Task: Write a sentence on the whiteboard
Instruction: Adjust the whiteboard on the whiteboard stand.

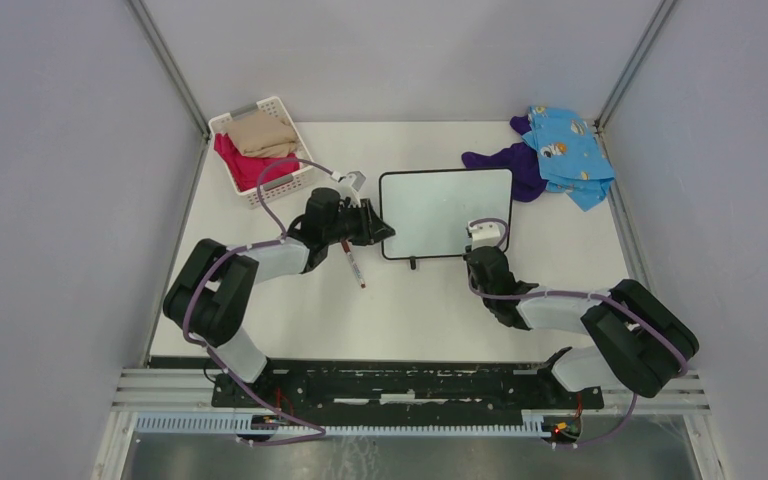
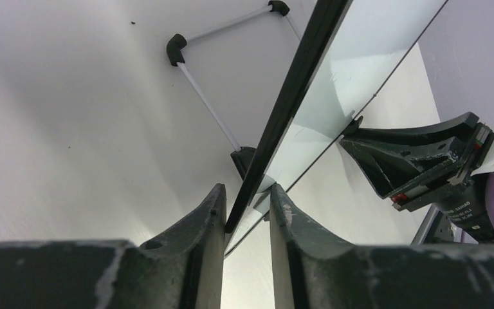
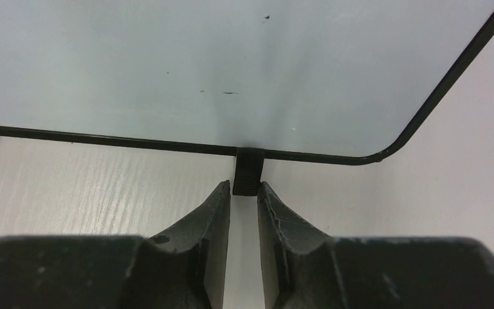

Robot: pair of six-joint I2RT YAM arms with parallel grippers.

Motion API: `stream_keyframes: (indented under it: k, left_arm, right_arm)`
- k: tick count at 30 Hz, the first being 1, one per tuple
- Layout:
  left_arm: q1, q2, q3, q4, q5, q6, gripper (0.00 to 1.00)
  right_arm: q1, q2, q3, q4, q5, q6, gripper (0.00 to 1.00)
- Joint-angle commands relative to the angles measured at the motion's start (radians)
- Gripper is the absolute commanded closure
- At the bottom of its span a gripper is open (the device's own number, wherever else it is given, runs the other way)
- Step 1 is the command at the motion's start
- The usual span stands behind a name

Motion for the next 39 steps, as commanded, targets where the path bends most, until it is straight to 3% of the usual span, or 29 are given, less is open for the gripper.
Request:
stream_keyframes:
  k: [1,12,39]
  left_arm:
    - [0.005,-0.022,0.033,-0.017,0.002,0.058,0.71]
    - [0.011,-0.013,0.015,-0.044,-0.034,0.100,0.98]
    - [0.017,-0.068,-0.043,-0.031,-0.104,0.119,0.98]
  right_arm:
    - [0.002,-0.025,-0.007,0.035,0.017,0.006,0.73]
    - [-0.015,-0.027,-0.022,0.039,0.047,0.000,0.75]
    - [-0.072,-0.062,-0.090,0.071,0.057,0.019,0.79]
